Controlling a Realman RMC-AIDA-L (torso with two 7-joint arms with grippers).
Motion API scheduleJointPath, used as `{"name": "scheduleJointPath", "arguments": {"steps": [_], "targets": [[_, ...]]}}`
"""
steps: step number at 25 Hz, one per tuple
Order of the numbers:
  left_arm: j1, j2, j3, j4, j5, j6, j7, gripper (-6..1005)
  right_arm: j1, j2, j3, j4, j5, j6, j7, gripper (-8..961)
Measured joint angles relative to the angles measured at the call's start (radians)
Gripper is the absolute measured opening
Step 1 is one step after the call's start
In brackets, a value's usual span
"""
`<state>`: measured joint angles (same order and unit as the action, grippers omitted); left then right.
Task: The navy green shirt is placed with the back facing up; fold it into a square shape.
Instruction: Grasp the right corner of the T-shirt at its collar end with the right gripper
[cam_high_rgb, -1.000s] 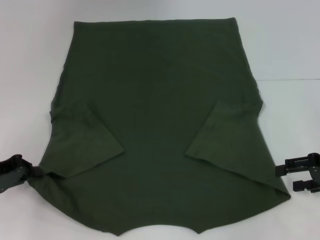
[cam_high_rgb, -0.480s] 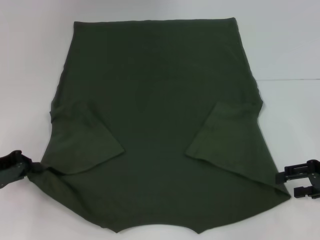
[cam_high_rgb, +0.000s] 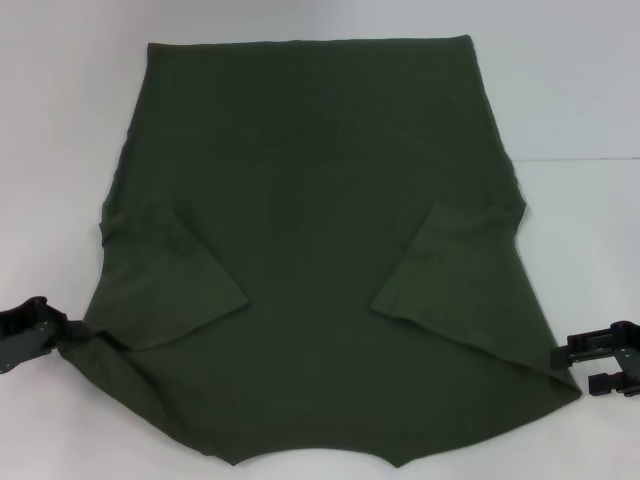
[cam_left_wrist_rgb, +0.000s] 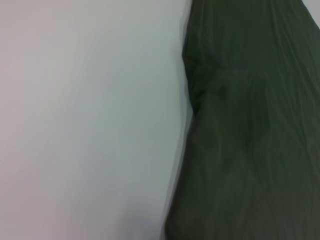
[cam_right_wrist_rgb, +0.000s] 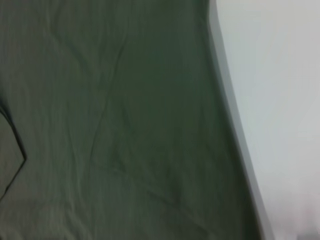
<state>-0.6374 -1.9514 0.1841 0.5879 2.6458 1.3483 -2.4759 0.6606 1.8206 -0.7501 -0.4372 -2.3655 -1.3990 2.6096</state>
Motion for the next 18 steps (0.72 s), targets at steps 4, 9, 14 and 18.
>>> {"name": "scheduleJointPath", "arguments": {"steps": [4, 9, 14, 18], "targets": [[0.000, 0.000, 0.000, -0.001, 0.000, -0.002, 0.000, 2, 0.004, 0.002, 0.000, 0.000, 0.000, 0.002, -0.007, 812], [-0.001, 0.000, 0.000, -0.008, 0.000, -0.006, 0.000, 2, 0.009, 0.009, -0.007, 0.000, 0.000, 0.004, -0.012, 812], [-0.001, 0.000, -0.001, -0.008, -0.002, -0.006, 0.000, 2, 0.014, 0.014, -0.009, 0.000, -0.009, 0.008, -0.013, 811], [-0.001, 0.000, 0.000, -0.008, -0.010, -0.006, 0.000, 2, 0.020, 0.017, -0.010, 0.002, -0.015, 0.013, -0.020, 811]]}}
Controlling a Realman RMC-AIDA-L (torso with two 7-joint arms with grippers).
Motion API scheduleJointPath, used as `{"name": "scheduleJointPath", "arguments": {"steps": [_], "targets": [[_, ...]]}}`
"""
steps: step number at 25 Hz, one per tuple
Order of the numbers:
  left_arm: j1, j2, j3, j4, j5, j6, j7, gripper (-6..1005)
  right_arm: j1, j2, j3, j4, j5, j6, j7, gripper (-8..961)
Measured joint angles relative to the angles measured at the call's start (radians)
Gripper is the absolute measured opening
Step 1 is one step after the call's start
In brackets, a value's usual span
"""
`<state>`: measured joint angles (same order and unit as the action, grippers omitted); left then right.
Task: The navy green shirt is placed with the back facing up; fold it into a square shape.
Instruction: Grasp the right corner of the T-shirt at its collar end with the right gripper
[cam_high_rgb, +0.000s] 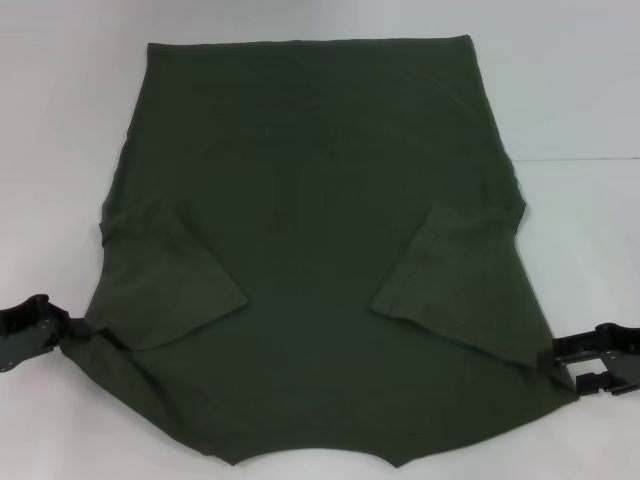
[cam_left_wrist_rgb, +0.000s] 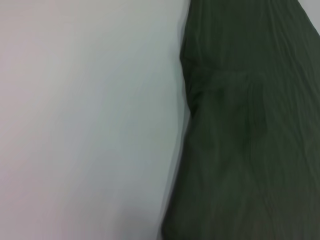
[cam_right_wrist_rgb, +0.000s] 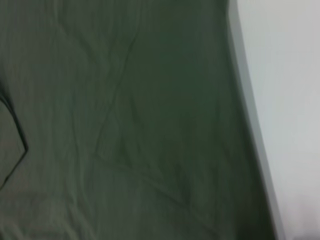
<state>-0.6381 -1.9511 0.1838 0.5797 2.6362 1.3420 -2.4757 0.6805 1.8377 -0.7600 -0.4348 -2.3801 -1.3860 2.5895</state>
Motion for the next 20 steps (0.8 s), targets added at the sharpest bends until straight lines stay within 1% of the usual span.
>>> {"name": "scheduleJointPath", "arguments": {"steps": [16, 20], "targets": [[-0.003, 0.000, 0.000, -0.002, -0.002, -0.001, 0.000, 1, 0.005, -0.002, -0.001, 0.004, -0.023, 0.004, -0.022, 810], [-0.003, -0.001, 0.000, -0.004, -0.002, -0.001, 0.000, 1, 0.007, 0.004, -0.001, 0.005, -0.023, 0.004, -0.031, 810]]}}
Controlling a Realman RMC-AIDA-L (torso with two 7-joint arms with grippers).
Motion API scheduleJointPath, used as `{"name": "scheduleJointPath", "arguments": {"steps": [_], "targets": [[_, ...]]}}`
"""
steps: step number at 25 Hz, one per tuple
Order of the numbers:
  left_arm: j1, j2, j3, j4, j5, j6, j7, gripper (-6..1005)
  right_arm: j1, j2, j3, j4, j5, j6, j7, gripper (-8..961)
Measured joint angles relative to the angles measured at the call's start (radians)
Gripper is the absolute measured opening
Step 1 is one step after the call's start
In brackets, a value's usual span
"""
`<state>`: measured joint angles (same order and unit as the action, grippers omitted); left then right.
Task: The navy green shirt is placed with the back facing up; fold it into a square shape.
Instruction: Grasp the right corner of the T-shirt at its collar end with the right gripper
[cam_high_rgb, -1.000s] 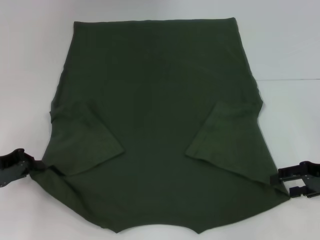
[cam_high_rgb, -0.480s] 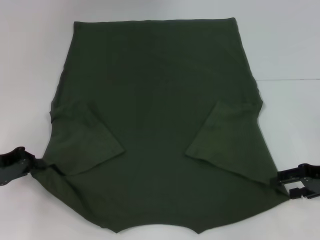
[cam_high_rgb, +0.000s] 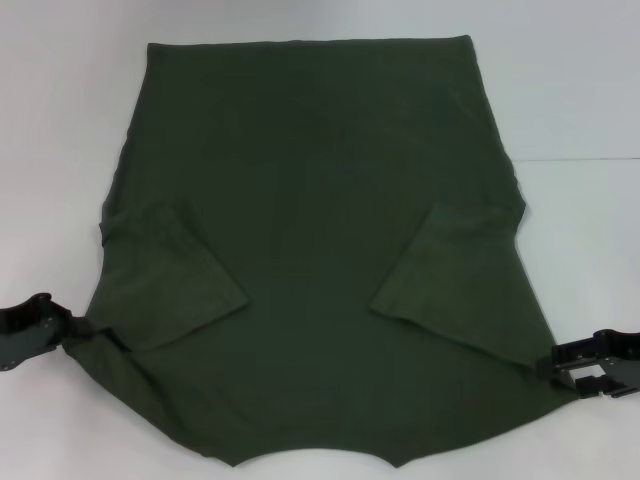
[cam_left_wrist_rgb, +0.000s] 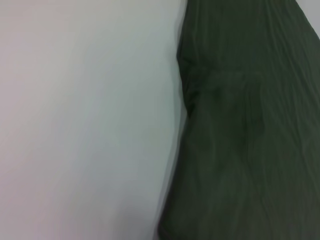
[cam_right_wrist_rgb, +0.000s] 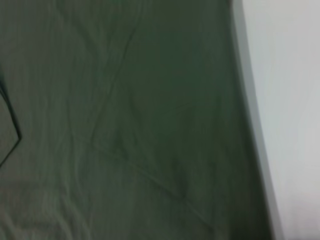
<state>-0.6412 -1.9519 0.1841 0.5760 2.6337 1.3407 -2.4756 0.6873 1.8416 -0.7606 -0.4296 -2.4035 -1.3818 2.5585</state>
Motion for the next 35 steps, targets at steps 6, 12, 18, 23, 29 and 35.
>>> {"name": "scheduleJointPath", "arguments": {"steps": [6, 12, 18, 23, 29, 35], "targets": [[0.000, -0.001, 0.000, -0.002, -0.001, 0.000, 0.001, 1, 0.006, 0.009, -0.002, 0.000, -0.004, 0.002, -0.010, 810], [-0.001, -0.001, 0.000, -0.007, -0.012, 0.001, 0.006, 2, 0.013, 0.021, 0.001, -0.002, -0.008, 0.001, -0.021, 808], [-0.005, -0.001, 0.002, -0.010, -0.012, 0.001, 0.011, 1, 0.015, 0.022, 0.024, -0.002, -0.006, 0.001, -0.028, 796], [-0.006, -0.001, 0.002, -0.012, -0.013, 0.000, 0.013, 1, 0.015, 0.022, 0.052, -0.004, -0.005, 0.004, -0.036, 783], [-0.006, -0.001, 0.002, -0.012, -0.014, -0.001, 0.014, 2, 0.017, 0.022, 0.058, 0.002, -0.004, 0.007, -0.036, 768], [-0.006, -0.001, 0.002, -0.012, -0.014, -0.002, 0.016, 1, 0.019, 0.022, 0.057, 0.003, -0.006, 0.013, -0.030, 681]]}}
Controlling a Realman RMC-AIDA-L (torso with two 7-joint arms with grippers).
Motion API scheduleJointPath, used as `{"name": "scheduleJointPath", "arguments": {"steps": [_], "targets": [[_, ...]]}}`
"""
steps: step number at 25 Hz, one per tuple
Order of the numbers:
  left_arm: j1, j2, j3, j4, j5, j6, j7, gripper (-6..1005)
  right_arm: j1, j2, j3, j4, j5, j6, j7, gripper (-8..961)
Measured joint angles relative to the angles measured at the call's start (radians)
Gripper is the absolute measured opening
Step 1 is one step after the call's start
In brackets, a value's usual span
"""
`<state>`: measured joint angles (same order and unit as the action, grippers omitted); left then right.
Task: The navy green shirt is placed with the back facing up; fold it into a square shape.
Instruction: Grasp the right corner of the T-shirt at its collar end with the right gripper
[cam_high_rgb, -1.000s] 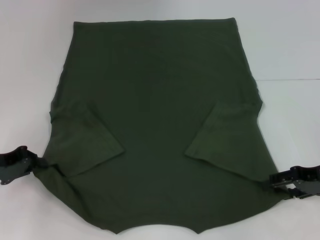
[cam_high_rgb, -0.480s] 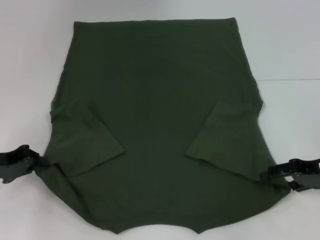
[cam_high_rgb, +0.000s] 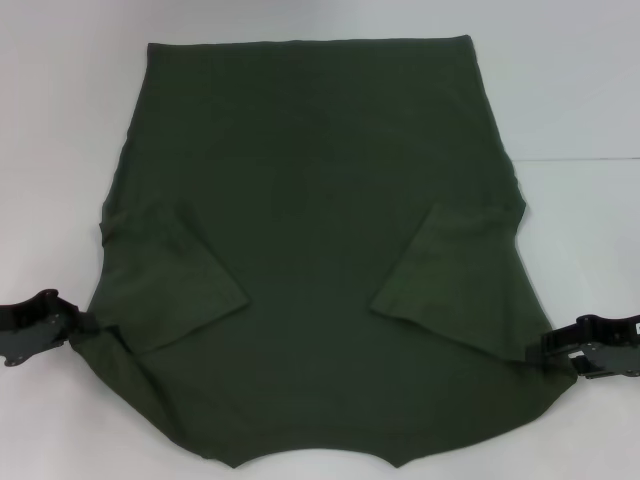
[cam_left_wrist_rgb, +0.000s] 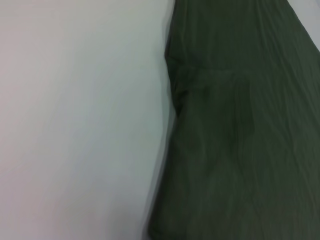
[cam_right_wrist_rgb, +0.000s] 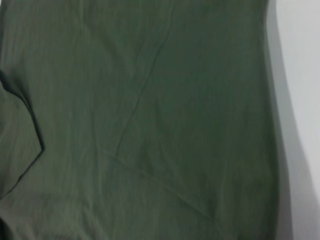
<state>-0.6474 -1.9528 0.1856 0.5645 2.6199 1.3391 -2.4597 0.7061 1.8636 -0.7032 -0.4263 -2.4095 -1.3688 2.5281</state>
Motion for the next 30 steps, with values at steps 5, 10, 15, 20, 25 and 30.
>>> {"name": "scheduleJointPath", "arguments": {"steps": [5, 10, 15, 20, 25, 30], "targets": [[0.000, 0.000, 0.000, 0.000, 0.000, -0.001, 0.000, 2, 0.000, 0.000, 0.000, 0.000, -0.001, 0.004, 0.000, 520], [0.000, 0.000, 0.000, 0.000, 0.000, -0.005, 0.002, 2, -0.001, 0.003, -0.004, 0.000, -0.003, 0.009, 0.002, 493], [0.000, 0.000, 0.000, 0.000, 0.000, -0.008, 0.003, 2, 0.000, 0.007, -0.005, 0.000, -0.004, 0.014, 0.000, 457], [-0.002, 0.000, 0.000, -0.008, 0.000, -0.008, 0.009, 2, 0.001, 0.008, -0.005, 0.000, -0.005, 0.014, 0.000, 359], [-0.004, 0.000, 0.000, -0.013, 0.000, -0.009, 0.012, 2, 0.001, 0.008, -0.013, -0.001, -0.009, 0.024, -0.024, 202], [-0.004, 0.000, 0.000, -0.014, 0.000, -0.011, 0.012, 2, 0.000, 0.008, -0.019, -0.002, -0.016, 0.031, -0.067, 144]]}}
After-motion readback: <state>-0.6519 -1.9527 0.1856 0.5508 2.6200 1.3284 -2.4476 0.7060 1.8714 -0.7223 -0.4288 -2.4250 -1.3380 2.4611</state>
